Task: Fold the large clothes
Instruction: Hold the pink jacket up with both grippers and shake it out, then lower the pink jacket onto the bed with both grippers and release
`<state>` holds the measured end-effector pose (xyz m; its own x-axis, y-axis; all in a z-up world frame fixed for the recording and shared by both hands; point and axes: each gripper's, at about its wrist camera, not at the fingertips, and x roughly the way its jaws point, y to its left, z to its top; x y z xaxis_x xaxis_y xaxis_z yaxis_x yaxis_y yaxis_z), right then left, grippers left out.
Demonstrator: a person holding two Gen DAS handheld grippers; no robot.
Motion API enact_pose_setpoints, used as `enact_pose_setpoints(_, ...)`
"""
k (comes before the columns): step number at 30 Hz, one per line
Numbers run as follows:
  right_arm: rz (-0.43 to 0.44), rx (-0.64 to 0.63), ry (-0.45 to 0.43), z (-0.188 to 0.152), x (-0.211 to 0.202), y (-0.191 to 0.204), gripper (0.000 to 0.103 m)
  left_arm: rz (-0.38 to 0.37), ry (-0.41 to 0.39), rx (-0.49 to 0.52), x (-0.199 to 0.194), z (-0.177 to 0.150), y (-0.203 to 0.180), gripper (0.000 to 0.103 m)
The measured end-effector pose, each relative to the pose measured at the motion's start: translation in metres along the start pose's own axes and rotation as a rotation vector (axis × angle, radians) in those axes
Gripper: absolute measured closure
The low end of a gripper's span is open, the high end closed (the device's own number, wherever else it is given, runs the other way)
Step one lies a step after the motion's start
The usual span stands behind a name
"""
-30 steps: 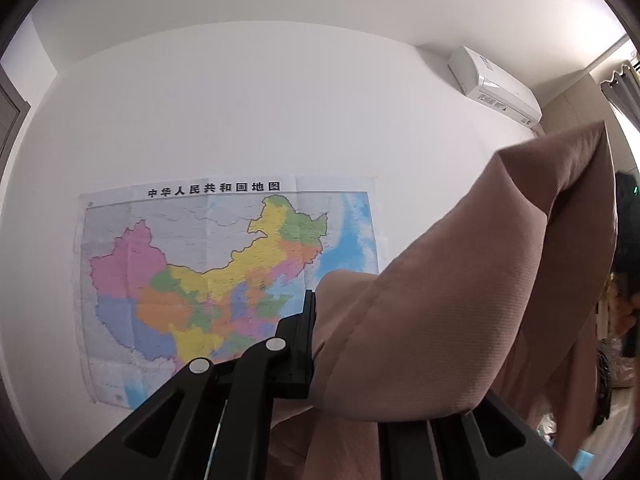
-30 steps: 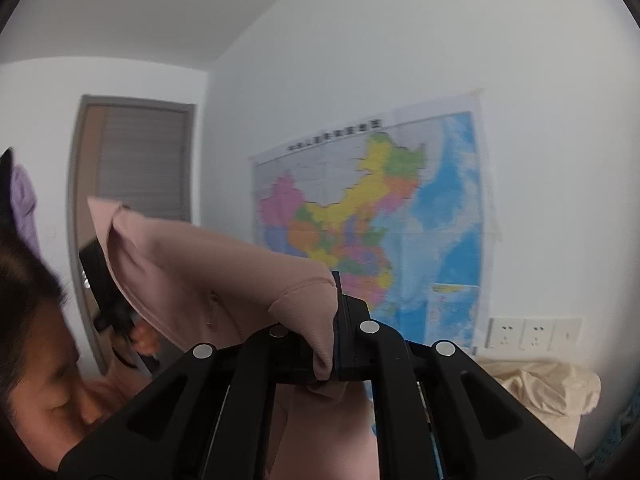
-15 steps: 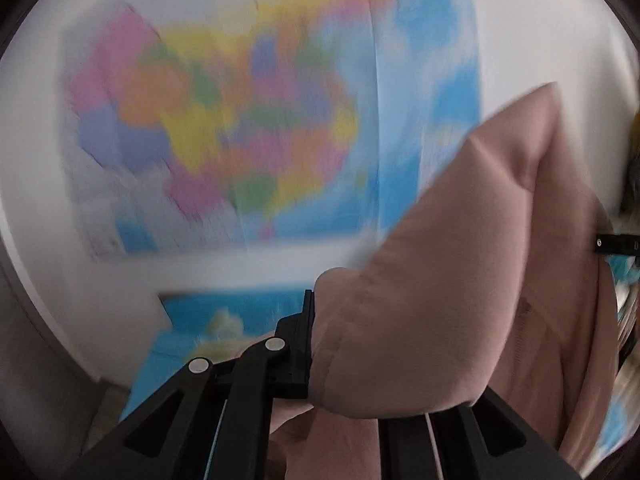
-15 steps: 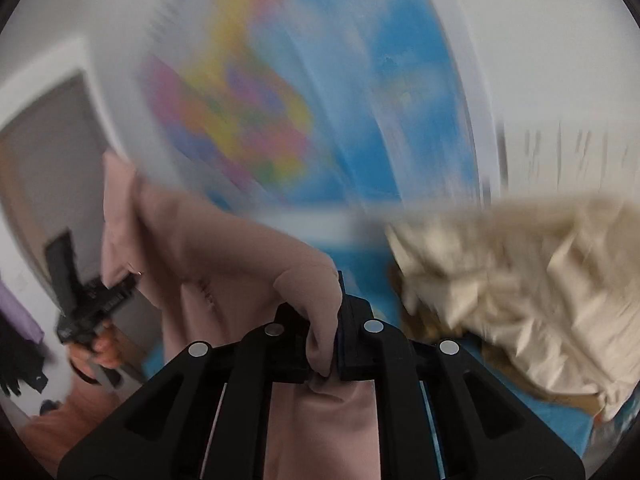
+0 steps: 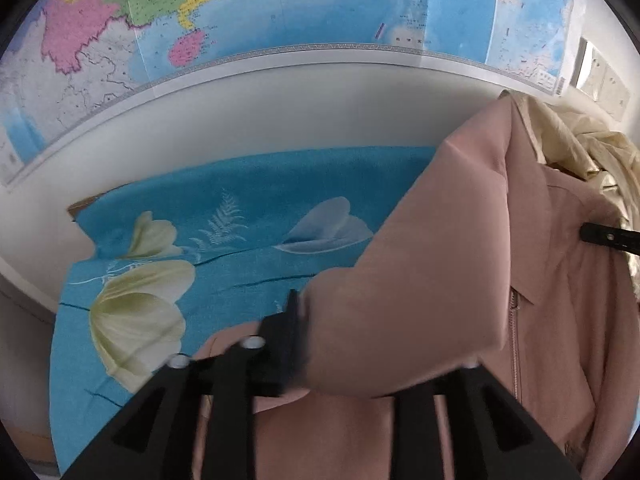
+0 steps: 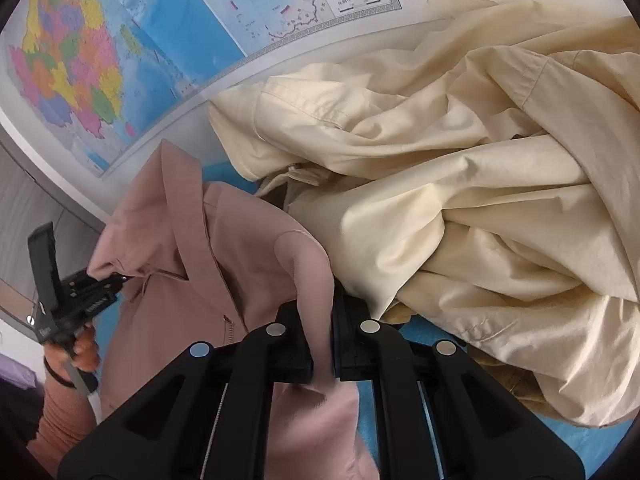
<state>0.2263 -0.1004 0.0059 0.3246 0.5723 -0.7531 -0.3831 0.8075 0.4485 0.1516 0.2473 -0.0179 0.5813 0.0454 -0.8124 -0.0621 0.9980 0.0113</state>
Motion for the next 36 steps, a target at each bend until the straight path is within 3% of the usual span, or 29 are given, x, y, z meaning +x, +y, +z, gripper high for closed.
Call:
enact_pose_setpoints(2,0.014,0.008,-0.002,0.008,0.006,-0.005,0.097,-0.087,-0.039,-0.018,-0.011,-0.006,0.015,0.029)
enact_pose_setpoints(3,0.024,0.015,-0.006,0.007,0.004,-0.006,0.097,-0.141,-0.09,-0.038,-0.025,-0.012,0.031,0.025)
enact_pose_setpoints(5,0.032,0.009,-0.019,0.006,-0.001,-0.008,0.097,-0.16,-0.15,-0.058,-0.046,-0.021,0.052,0.023)
enact_pose_setpoints(8,0.041,0.002,-0.035,0.003,-0.011,-0.019,0.097,-0.138,-0.176,-0.042,-0.06,-0.038,0.075,0.017)
enact_pose_setpoints(14,0.056,0.008,-0.05,-0.005,-0.015,-0.027,0.097,-0.064,0.014,0.014,-0.012,-0.078,0.092,0.017)
enact_pose_setpoints(16,0.073,0.017,-0.05,-0.005,-0.014,-0.026,0.098,-0.096,0.061,0.005,0.005,-0.088,0.097,0.017)
enact_pose_setpoints(18,0.083,0.024,-0.055,-0.004,-0.013,-0.024,0.1,-0.131,0.08,-0.003,0.017,-0.094,0.097,0.025)
enact_pose_setpoints(19,0.088,0.023,-0.06,-0.005,-0.015,-0.024,0.101,-0.145,0.076,-0.001,0.02,-0.096,0.096,0.046)
enact_pose_setpoints(20,0.089,0.025,-0.068,-0.005,-0.018,-0.025,0.101,-0.144,0.057,0.002,0.018,-0.096,0.095,0.075)
enact_pose_setpoints(21,0.097,0.023,-0.077,-0.005,-0.022,-0.024,0.101,-0.141,0.042,-0.001,0.015,-0.093,0.094,0.09)
enact_pose_setpoints(22,0.113,0.022,-0.094,-0.005,-0.029,-0.023,0.101,-0.137,0.027,-0.015,0.007,-0.086,0.092,0.098)
enact_pose_setpoints(25,0.154,0.006,-0.168,0.002,-0.056,-0.018,0.101,-0.093,-0.132,0.002,-0.033,-0.056,0.079,0.098)
enact_pose_setpoints(27,0.138,0.011,-0.215,0.01,-0.07,-0.021,0.101,-0.099,-0.17,-0.016,-0.045,-0.036,0.075,0.098)
enact_pose_setpoints(29,0.105,0.054,-0.207,0.015,-0.069,-0.032,0.101,-0.05,-0.193,0.025,-0.04,-0.026,0.067,0.092)
enact_pose_setpoints(30,0.087,0.058,-0.179,0.016,-0.063,-0.036,0.096,-0.021,-0.184,0.039,-0.033,-0.025,0.064,0.089)
enact_pose_setpoints(32,0.014,0.054,-0.16,0.009,-0.06,-0.04,0.076,0.044,-0.11,0.028,-0.006,-0.03,0.064,0.075)
enact_pose_setpoints(33,-0.006,0.047,-0.159,0.004,-0.063,-0.04,0.048,0.03,-0.085,0.013,0.003,-0.036,0.068,0.072)
enact_pose_setpoints(34,-0.013,0.043,-0.17,-0.002,-0.069,-0.041,0.03,0.023,-0.077,-0.012,0.006,-0.043,0.073,0.064)
enact_pose_setpoints(35,-0.023,0.032,-0.194,-0.009,-0.079,-0.039,0.028,0.025,-0.079,-0.028,0.005,-0.05,0.078,0.054)
enact_pose_setpoints(36,-0.026,-0.002,-0.21,-0.02,-0.091,-0.034,0.028,0.015,-0.097,-0.047,-0.001,-0.061,0.085,0.05)
